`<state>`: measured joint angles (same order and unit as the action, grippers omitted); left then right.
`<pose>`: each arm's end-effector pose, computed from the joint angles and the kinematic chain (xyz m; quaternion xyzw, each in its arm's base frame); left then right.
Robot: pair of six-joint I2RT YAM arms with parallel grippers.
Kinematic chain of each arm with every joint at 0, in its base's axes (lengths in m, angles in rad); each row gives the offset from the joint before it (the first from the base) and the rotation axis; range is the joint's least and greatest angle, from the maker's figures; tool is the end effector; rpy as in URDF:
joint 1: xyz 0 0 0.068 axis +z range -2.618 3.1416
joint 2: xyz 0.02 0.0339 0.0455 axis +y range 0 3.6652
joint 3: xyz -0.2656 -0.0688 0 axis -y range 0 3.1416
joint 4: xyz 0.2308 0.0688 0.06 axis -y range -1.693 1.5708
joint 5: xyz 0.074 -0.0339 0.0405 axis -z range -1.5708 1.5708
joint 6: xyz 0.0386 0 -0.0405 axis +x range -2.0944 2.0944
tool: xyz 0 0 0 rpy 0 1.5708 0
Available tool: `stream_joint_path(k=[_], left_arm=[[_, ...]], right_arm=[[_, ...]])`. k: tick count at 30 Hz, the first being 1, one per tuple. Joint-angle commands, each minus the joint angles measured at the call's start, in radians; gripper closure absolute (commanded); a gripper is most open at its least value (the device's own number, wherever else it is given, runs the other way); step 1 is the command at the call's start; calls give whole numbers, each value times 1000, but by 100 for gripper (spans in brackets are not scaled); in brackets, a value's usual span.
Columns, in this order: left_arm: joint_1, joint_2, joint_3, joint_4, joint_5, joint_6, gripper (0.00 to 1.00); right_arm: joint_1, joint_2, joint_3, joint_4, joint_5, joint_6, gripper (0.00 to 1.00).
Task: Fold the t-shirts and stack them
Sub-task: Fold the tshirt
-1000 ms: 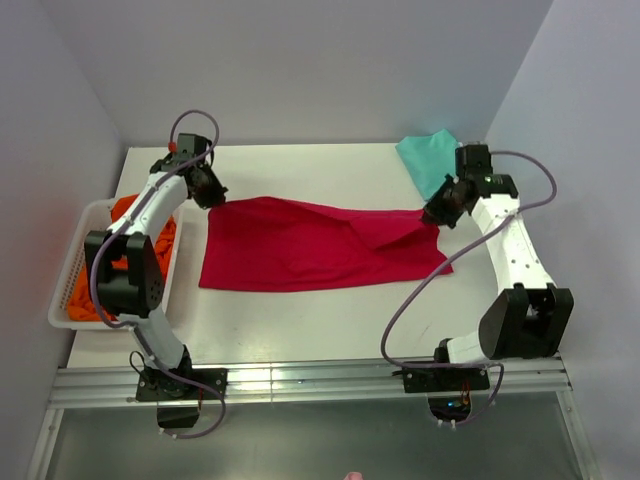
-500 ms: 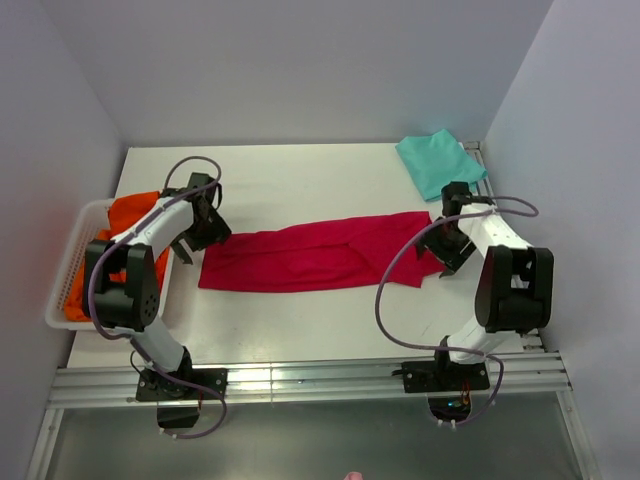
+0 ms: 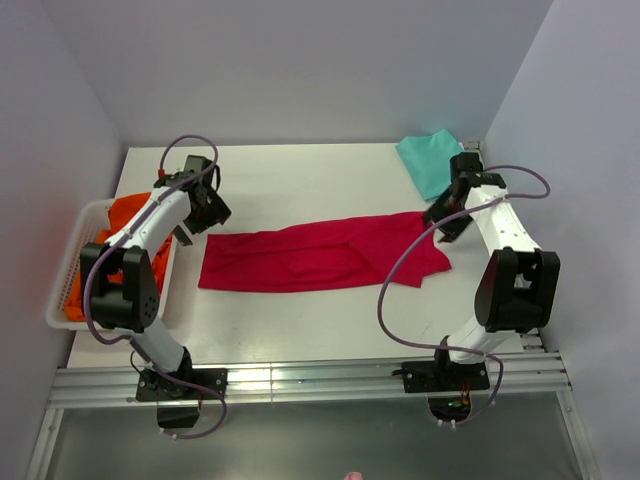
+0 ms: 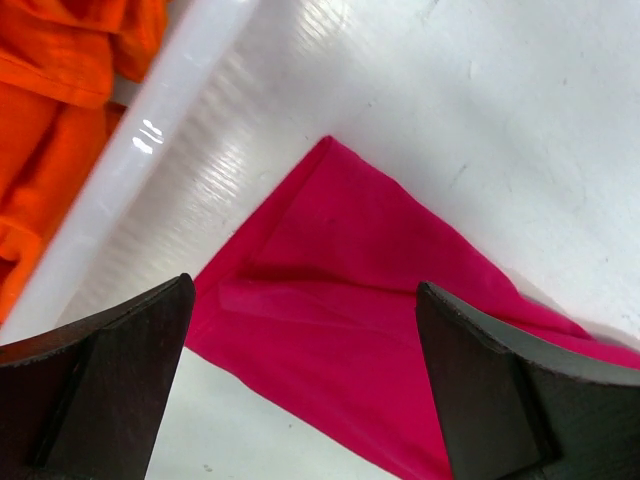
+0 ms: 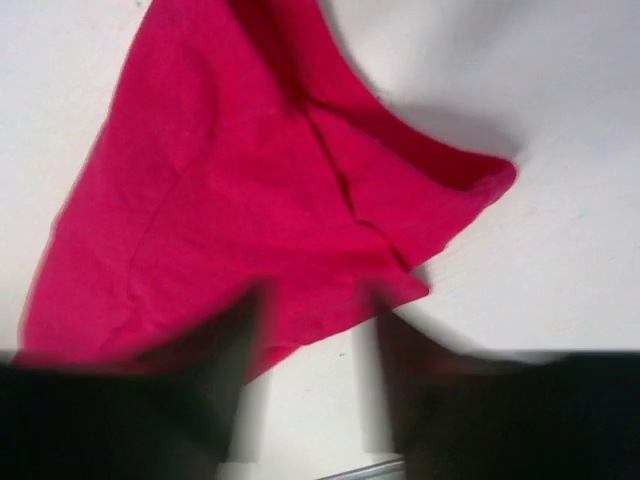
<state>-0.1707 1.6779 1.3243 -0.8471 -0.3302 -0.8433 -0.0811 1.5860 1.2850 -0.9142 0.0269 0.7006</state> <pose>0.3231 -0.0430 0.2509 -0.3485 0.9053 0.0531 0.2371 0.3004 -0.0255 0.2624 0.3771 0.9090 0.0413 0.1725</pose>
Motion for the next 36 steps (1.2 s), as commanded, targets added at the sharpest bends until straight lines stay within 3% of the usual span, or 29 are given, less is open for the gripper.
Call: stream_joint_path(k=[1,2,4,12,19,25,30,31,33,34,35,36], left_arm=[[-16,-7,4,23,40,4,1],[-21,-4,-5,29,48,6,1],[-29,6,-7,40,66,4,2],[-46,32,32,19,95,10,2],[-47,19,72,-23,117,16,2],[-47,-17,72,-72,123,18,3],[-47,-35,81,-119,109,26,3],[-47,-37,91,-142,109,26,2],[-47,-47,99,-153,111,29,3],[-47,-53,102,-161,112,29,3],[-47,-58,104,-164,115,30,3],[-47,-70,105,-162,125,32,3]], right_arm=[[14,-40,-2,-14,-63,8,71],[20,-43,-42,21,-103,7,85],[55,-21,-64,37,-105,4,100],[156,161,-40,63,-64,19,100],[162,373,163,37,-51,30,100],[187,644,509,-12,-134,85,100],[274,965,1038,-29,-278,253,100],[291,1011,1173,21,-315,295,100],[334,1078,1177,252,-509,446,100],[352,1079,1113,592,-563,515,100],[371,1091,1108,764,-605,628,100],[407,1112,1138,934,-671,658,85]])
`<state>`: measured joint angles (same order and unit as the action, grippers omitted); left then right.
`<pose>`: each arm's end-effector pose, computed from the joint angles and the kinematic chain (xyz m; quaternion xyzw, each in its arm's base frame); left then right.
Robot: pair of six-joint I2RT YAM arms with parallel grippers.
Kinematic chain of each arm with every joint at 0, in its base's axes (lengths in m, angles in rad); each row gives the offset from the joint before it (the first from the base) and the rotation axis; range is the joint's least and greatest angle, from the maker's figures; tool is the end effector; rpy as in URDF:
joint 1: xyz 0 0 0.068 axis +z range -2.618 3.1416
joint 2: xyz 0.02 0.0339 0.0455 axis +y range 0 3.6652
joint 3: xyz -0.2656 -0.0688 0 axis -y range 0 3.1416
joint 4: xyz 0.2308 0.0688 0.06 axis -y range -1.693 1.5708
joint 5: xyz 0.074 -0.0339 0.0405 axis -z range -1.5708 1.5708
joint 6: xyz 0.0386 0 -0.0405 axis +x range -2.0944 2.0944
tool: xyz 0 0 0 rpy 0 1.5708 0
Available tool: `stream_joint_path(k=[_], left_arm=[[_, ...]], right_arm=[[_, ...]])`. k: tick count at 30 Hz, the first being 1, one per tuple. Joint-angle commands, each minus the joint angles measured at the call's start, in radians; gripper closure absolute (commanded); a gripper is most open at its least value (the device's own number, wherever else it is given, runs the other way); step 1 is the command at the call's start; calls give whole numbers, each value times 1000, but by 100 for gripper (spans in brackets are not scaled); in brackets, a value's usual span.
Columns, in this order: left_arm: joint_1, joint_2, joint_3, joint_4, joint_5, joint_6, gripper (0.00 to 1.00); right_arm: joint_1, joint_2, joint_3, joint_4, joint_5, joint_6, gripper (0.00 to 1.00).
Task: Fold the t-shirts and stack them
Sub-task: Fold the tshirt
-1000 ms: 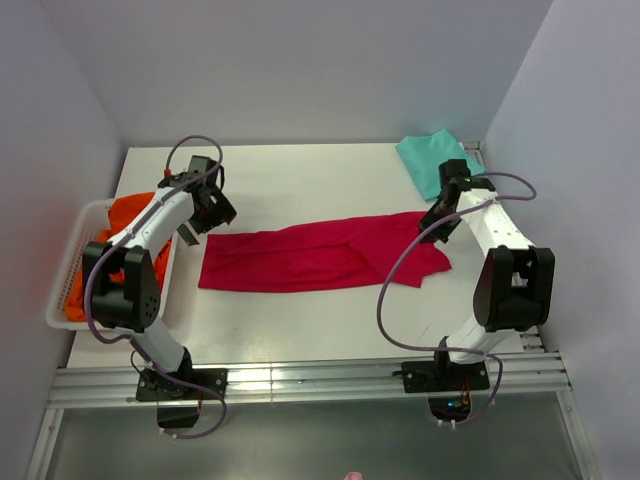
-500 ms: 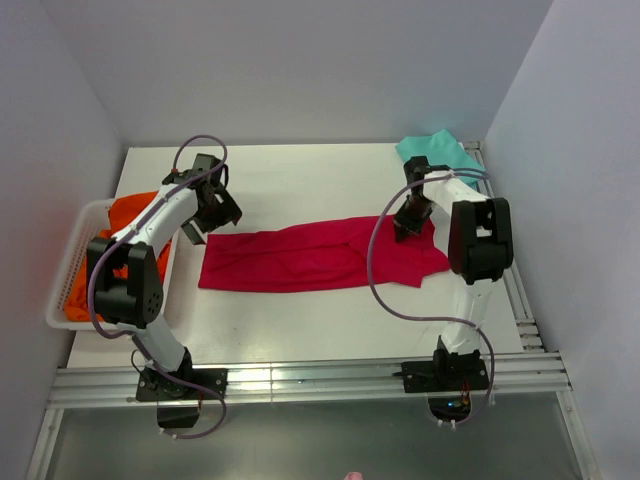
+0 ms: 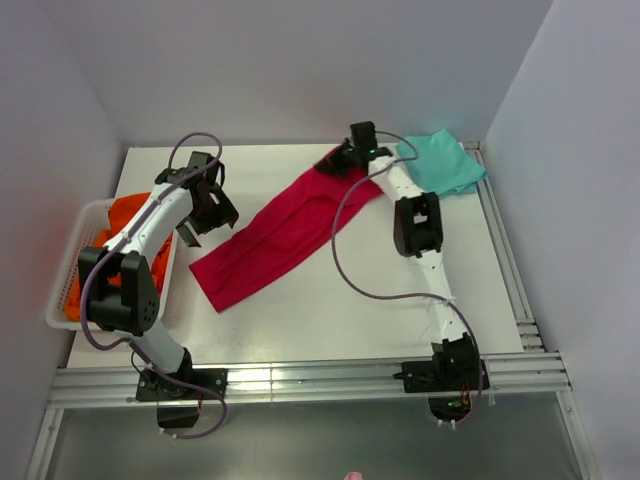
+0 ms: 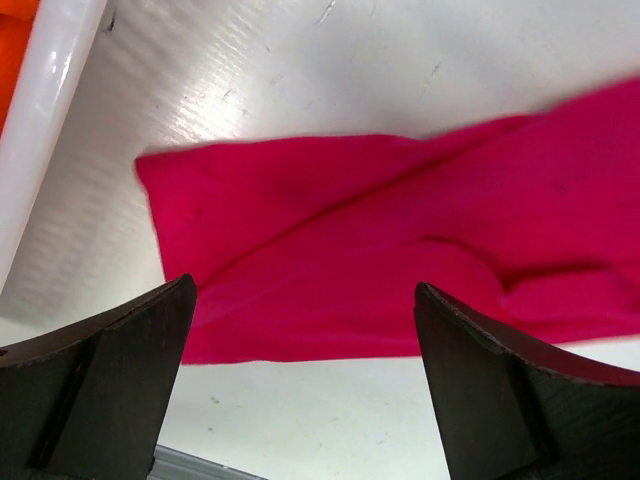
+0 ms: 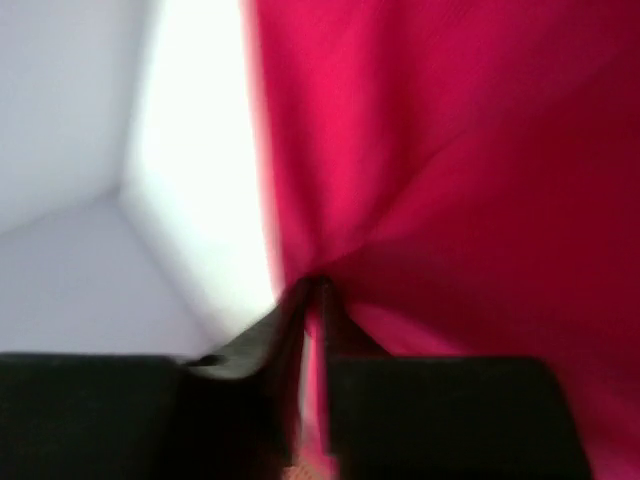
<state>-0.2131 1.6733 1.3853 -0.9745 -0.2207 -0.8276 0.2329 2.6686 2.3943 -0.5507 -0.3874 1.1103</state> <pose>0.3140 -0.0593 0.2633 -0.3132 0.9310 0.0185 0.1865 0.5506 0.1456 0.1491 0.3247 0.8571 0.3628 0.1683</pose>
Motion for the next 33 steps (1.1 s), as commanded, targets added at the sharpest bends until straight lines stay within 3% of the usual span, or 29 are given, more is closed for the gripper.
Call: stream_joint_path(k=[1,2,3,5,7,11,18,24,33], left_arm=[[-8,-73,43,-27,18,21,2],[-9,-81,43,-21,26,24,2],[-9,-95,46,-15,29,27,2],[-11,-112,54,12,35,35,1],[-11,-113,69,28,46,38,1],[-14,-107,96,69,73,33,1],[-20,-83,136,72,47,18,1],[-20,-83,110,80,38,-27,1],[-20,-109,77,99,52,-47,1]], right_arm=[[114,98,202,748,-280,253,73],[129,120,291,741,-283,206,59],[141,111,322,726,-277,180,31],[151,-66,86,790,-281,104,16],[134,-270,-155,749,-239,1,13],[83,-493,-296,504,-200,-255,13],[69,-927,-657,151,-10,-417,13],[172,-1078,-875,-101,145,-406,15],[449,-1073,-946,-368,312,-388,16]])
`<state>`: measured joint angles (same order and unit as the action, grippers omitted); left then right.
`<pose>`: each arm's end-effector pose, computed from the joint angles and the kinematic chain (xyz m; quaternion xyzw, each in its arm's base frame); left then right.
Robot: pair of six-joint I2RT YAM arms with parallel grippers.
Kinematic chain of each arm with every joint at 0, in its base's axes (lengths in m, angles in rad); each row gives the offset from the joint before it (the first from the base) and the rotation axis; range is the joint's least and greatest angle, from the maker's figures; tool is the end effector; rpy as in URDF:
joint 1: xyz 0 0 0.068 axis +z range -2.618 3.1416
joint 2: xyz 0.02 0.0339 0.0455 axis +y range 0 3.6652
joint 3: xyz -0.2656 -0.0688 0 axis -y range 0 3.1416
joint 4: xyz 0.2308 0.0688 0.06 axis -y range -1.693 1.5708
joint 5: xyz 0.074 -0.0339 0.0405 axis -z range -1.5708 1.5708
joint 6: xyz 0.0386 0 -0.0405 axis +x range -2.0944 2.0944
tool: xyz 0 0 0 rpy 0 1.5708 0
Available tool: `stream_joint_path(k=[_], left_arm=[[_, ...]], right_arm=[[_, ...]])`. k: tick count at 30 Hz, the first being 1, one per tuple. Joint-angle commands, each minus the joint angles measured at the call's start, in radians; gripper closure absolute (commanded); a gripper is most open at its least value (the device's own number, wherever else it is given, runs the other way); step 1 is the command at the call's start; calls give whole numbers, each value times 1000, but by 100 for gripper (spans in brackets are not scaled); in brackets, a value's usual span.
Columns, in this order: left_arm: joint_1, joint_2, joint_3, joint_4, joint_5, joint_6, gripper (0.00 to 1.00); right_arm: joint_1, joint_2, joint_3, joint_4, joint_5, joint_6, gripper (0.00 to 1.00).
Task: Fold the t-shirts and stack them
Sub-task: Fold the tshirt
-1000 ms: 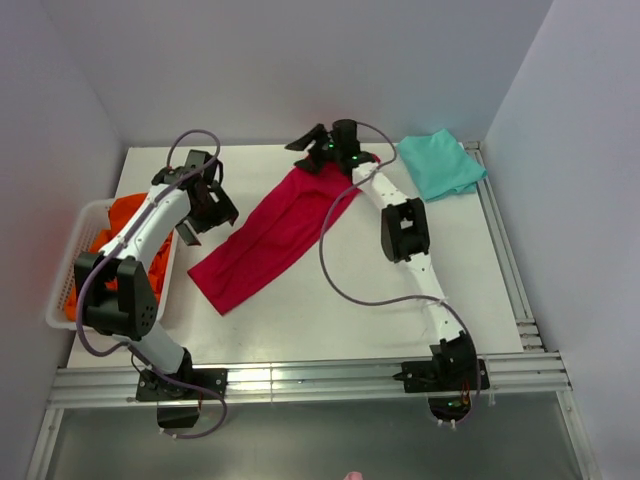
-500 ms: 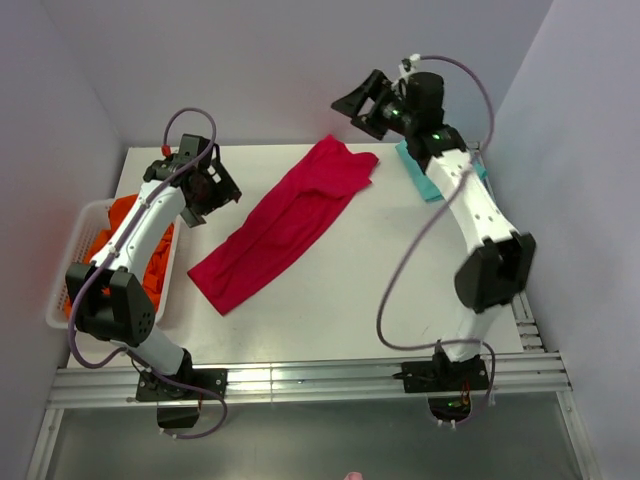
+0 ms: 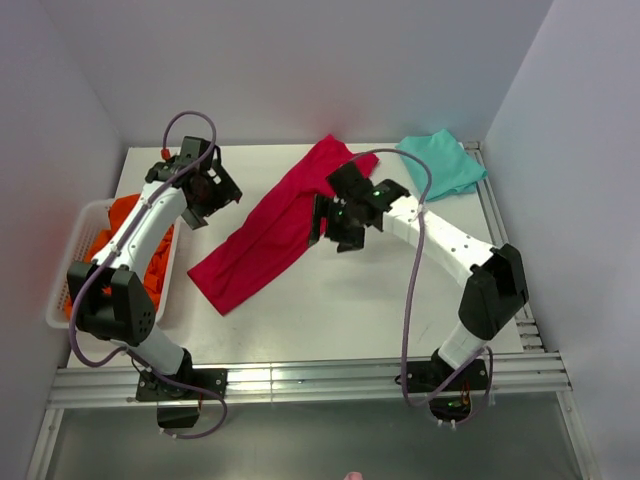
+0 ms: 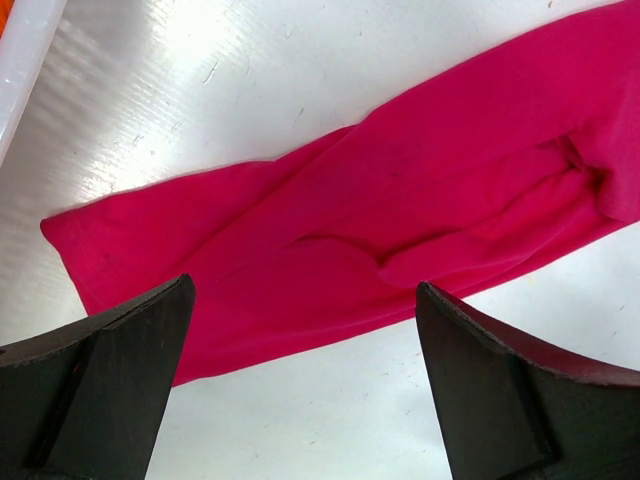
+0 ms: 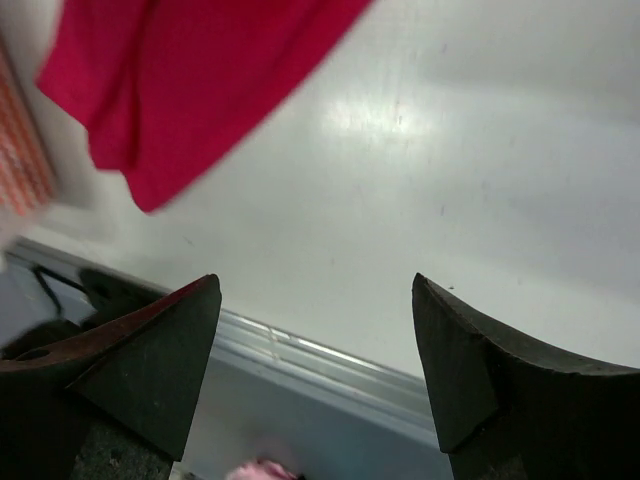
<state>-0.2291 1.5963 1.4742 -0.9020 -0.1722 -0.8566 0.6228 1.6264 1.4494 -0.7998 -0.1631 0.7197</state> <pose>0.3145 -0.0665 0.3148 -0.3181 0.9053 -0.0680 0.2731 0.2687 0.2006 0.3042 0.0223 0.9531 0.2424 0.1799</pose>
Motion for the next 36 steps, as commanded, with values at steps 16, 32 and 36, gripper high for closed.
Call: stream_joint_path(k=[16,32,36], left_arm=[[-4,-193,-155,18,25,-10,0],[-3,-311,-235,-21,10,24,1],[-3,-314,-226,-31,17,27,0]], right_arm=[[331,300,127,-18,77,4,17],[322,688,534,-125,129,-22,18],[322,745,562,-131,162,-28,18]])
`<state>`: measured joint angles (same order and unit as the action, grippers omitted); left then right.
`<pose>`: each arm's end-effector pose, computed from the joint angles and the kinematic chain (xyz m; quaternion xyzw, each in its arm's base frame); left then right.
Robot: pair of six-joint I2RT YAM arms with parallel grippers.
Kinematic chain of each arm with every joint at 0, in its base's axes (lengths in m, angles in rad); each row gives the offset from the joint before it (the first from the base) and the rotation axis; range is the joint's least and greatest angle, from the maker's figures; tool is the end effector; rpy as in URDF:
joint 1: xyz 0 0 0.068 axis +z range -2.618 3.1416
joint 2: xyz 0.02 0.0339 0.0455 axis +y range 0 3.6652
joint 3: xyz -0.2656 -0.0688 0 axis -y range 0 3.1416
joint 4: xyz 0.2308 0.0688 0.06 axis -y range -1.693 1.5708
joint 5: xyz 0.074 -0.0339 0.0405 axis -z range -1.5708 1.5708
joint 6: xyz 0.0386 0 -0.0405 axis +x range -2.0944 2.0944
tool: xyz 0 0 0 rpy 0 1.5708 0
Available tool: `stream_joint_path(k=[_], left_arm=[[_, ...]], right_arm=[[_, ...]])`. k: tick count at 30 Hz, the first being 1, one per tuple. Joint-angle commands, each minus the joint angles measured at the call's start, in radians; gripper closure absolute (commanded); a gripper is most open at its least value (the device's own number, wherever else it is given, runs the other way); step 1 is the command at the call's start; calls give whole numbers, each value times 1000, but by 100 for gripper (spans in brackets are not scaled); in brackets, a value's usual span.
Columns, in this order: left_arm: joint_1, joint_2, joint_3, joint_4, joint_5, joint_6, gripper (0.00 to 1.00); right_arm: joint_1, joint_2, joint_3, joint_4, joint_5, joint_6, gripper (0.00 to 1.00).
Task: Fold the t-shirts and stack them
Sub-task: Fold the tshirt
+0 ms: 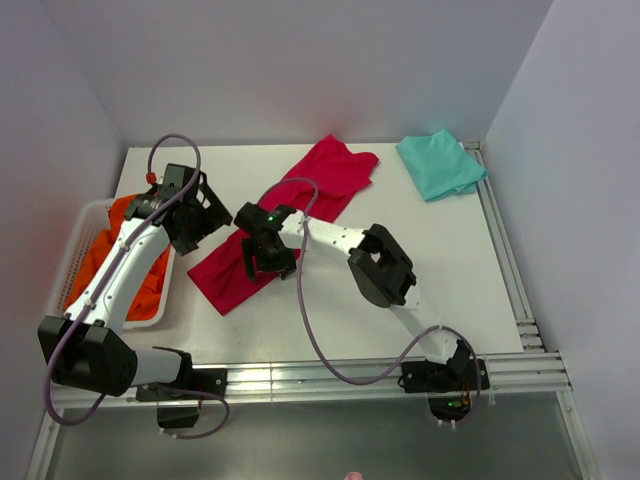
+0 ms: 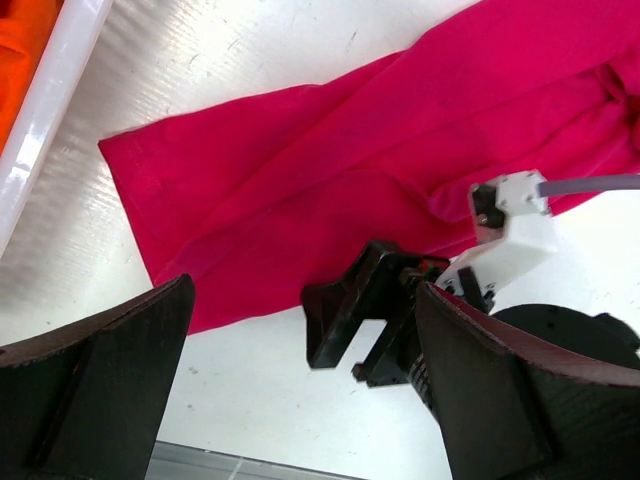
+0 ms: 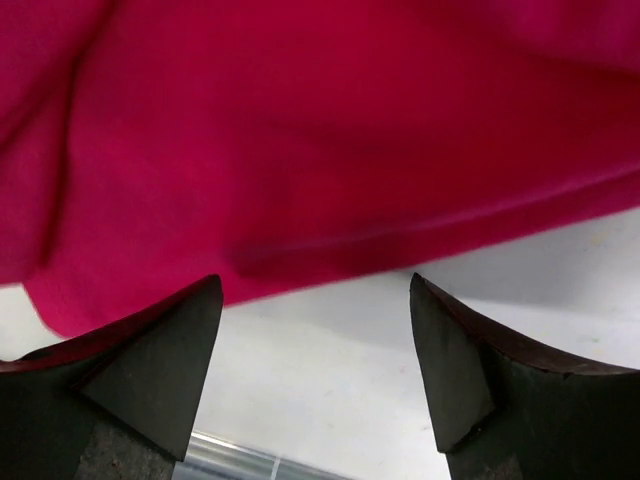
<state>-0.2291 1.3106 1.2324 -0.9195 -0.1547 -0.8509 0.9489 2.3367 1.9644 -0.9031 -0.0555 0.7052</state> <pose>0.2421 -0.0504 0.3177 -0.3134 0.9038 -0.0813 0.2798 0.2742 0.3862 0.1692 -0.1242 0.9809 0.1268 0.0794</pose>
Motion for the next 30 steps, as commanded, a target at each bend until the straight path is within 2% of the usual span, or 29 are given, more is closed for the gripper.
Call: stream_joint_path(k=[1,6,9,14,16,18,22,25,28,30], left_arm=[[-3,-30,18,-24,1,23,1],[-3,-34,26,-48,-5,30,1],[-3,-39,27,-67,-11,38,1],[-1,-44,36,-78,-6,41,1],[-1,-42,42,-76,-2,41,1],[-1,-42,41,-71,0,41,0],[-1,-39,21,-56,4,41,1],[-1,-37,3,-36,12,44,0],[-1,-28,-22,-6,21,49,1],[-1,-14,-34,13,35,50,1]], right_arm=[[-6,45,53,-31,54,-18,18],[-13,118,105,-46,118,-9,22],[-15,160,132,-60,135,-10,44],[-13,260,237,-155,186,-32,59],[-13,282,252,-175,218,-44,74],[-15,288,243,-188,235,-47,99],[-16,224,111,-142,241,-43,100],[-27,116,-63,-97,256,-18,100],[-64,-55,-412,4,243,17,100],[-108,-183,-543,64,237,48,100]])
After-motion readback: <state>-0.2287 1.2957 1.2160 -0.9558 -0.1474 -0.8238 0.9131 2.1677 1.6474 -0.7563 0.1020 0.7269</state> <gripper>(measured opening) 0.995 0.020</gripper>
